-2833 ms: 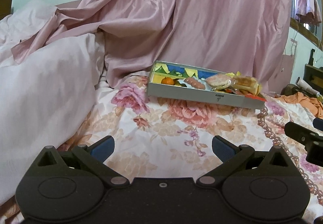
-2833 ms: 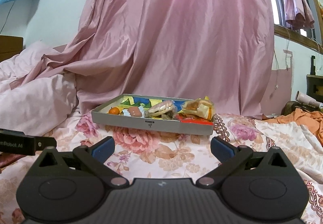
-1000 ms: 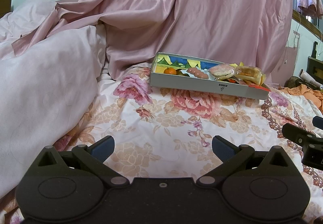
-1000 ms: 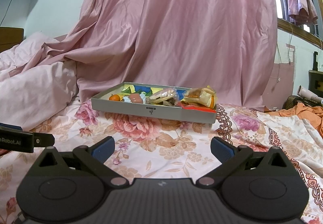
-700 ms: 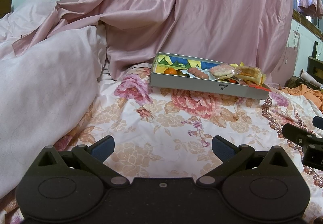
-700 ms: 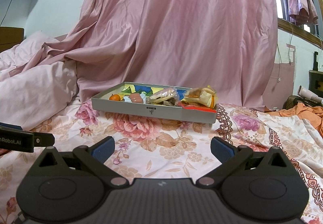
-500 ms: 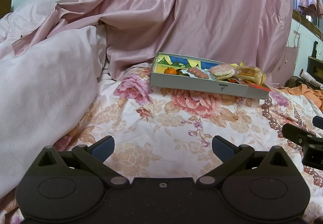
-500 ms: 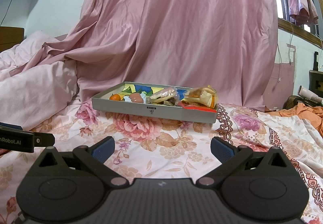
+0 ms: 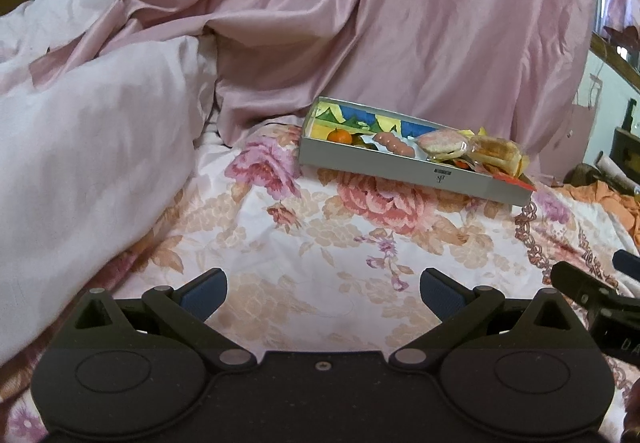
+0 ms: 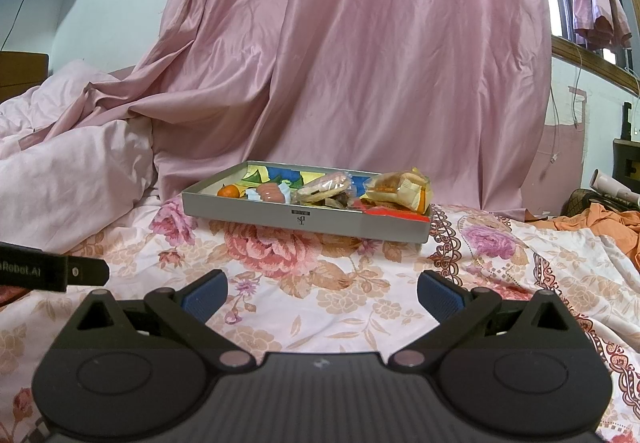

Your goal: Organize snacks

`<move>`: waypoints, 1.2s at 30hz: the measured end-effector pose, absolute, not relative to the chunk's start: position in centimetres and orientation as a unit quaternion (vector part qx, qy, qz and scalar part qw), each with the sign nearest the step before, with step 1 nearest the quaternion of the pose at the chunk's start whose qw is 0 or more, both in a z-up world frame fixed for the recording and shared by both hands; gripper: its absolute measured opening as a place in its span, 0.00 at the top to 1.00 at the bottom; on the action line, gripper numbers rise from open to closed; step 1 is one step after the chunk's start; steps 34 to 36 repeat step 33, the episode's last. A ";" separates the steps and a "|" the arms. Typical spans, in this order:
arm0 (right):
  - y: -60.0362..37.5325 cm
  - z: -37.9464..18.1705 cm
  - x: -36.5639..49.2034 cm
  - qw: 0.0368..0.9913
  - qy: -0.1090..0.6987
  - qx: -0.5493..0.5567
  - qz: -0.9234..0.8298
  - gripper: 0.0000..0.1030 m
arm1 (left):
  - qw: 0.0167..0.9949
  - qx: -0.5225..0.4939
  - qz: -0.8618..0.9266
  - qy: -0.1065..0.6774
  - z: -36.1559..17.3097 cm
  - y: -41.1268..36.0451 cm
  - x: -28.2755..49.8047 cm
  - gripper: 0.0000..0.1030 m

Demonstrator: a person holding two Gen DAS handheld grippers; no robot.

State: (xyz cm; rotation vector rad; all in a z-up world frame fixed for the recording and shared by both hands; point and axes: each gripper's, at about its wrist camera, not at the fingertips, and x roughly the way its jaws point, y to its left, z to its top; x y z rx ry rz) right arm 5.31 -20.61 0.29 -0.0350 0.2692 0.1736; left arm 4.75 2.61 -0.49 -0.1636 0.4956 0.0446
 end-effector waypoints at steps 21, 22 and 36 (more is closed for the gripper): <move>-20.6 0.3 5.3 0.987 0.134 -0.018 0.087 0.00 | 0.963 -0.078 0.046 0.255 -0.1 2.5 4.9 0.01; -20.6 0.3 5.3 0.987 0.135 -0.018 0.087 0.00 | 0.963 -0.078 0.045 0.255 -0.1 2.5 4.9 0.01; -20.6 0.3 5.3 0.987 0.134 -0.018 0.086 0.00 | 0.966 -0.070 0.044 0.244 0.1 2.2 4.8 0.01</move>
